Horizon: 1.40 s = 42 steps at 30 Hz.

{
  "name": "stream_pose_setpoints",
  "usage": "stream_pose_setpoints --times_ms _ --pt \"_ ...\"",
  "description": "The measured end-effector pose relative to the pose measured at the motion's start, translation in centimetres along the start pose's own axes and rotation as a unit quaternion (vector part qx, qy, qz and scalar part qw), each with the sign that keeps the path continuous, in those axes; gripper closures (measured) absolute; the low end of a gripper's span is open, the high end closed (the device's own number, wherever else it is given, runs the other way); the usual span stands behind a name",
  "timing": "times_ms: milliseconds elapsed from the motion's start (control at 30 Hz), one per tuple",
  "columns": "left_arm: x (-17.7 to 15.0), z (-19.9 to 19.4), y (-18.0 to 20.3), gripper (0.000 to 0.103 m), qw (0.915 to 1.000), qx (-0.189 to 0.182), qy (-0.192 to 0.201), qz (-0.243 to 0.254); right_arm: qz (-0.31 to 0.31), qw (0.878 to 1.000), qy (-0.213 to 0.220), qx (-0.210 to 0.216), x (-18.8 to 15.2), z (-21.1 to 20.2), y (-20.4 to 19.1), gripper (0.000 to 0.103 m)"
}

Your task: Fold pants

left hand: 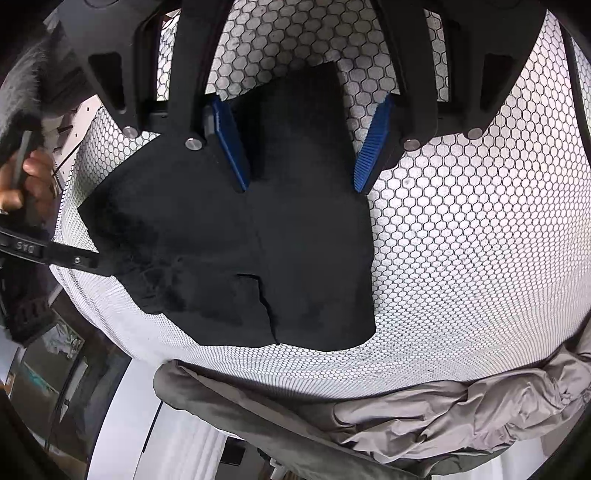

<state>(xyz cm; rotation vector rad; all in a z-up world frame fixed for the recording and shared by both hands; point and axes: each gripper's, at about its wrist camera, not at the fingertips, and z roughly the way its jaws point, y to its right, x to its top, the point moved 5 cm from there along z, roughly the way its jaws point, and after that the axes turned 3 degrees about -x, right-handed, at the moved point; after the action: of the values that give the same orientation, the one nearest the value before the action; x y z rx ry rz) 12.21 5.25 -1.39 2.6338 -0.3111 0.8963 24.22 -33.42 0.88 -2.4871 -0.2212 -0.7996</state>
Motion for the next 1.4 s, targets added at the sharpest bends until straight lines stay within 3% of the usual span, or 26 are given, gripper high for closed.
stream_pose_setpoints --times_ms 133,233,300,433,533,667,767,867,900,933,1000,1133,1167,1200,1233,1267,1333,1400 --pt "0.5 0.9 0.6 0.048 1.0 0.004 -0.004 -0.001 -0.002 1.0 -0.011 0.007 -0.3 -0.2 -0.2 0.063" --pt "0.9 1.4 0.7 0.048 1.0 0.007 -0.006 0.003 -0.029 0.998 -0.039 -0.046 -0.8 1.2 -0.2 0.063" --pt "1.0 1.7 0.7 0.048 0.9999 0.011 -0.006 0.007 -0.026 0.997 -0.049 -0.045 -1.1 2.1 0.0 0.064" --pt "1.0 1.4 0.6 0.048 0.9999 0.011 -0.004 0.007 0.002 0.998 -0.045 -0.052 -1.1 2.4 1.3 0.092" --pt "1.2 0.7 0.4 0.047 0.9999 0.012 0.007 0.005 -0.002 0.999 -0.014 -0.049 -0.3 0.3 0.1 0.093" --pt "1.0 0.3 0.5 0.045 0.9999 0.012 0.01 0.007 0.014 0.996 -0.02 -0.081 -0.3 -1.1 0.3 0.093" --pt "0.5 0.9 0.7 0.045 0.9998 0.013 -0.005 0.012 0.022 0.992 -0.068 -0.106 -1.7 1.3 2.4 0.086" --pt "0.2 0.8 0.7 0.045 0.9998 0.015 -0.004 0.014 -0.017 0.992 -0.057 -0.111 -1.5 0.5 1.7 0.077" --pt "0.1 0.7 0.7 0.045 0.9998 0.013 -0.002 0.012 -0.037 0.99 -0.044 -0.127 -1.3 -0.2 1.4 0.064" --pt "0.1 0.8 0.7 0.044 0.9998 0.014 -0.001 0.011 -0.055 0.988 -0.026 -0.142 -1.1 -1.1 1.2 0.042" --pt "-0.2 1.2 1.1 0.041 0.9996 0.022 -0.006 0.019 -0.055 0.986 -0.005 -0.157 -0.7 -2.0 1.9 0.025" --pt "-0.4 2.1 2.1 0.04 0.9991 0.028 -0.011 0.031 -0.012 0.99 -0.037 -0.137 -1.4 -0.4 4.6 0.025" --pt "-0.4 2.4 2.4 0.04 0.9991 0.026 -0.013 0.031 -0.009 0.989 -0.046 -0.137 -1.7 0.2 5.2 0.026" --pt "-0.4 2.7 2.7 0.04 0.9989 0.027 -0.013 0.037 -0.002 0.99 -0.05 -0.132 -1.8 0.7 5.6 0.034" --pt "-0.3 2.9 2.9 0.04 0.9984 0.031 -0.013 0.044 0.008 0.992 -0.049 -0.119 -1.9 1.1 5.7 0.05" --pt "-0.1 3.1 3.2 0.04 0.9976 0.04 -0.014 0.054 0.02 0.993 -0.049 -0.101 -1.7 1.6 5.6 0.053" --pt "0.4 3.4 3.4 0.043 0.9968 0.046 -0.014 0.063 0.022 0.994 -0.038 -0.1 -1.3 1.5 5.2 0.068" --pt "1.2 3.8 3.0 0.044 0.9971 0.051 -0.013 0.055 0.03 0.995 -0.028 -0.095 -0.6 1.7 4.9 0.071"
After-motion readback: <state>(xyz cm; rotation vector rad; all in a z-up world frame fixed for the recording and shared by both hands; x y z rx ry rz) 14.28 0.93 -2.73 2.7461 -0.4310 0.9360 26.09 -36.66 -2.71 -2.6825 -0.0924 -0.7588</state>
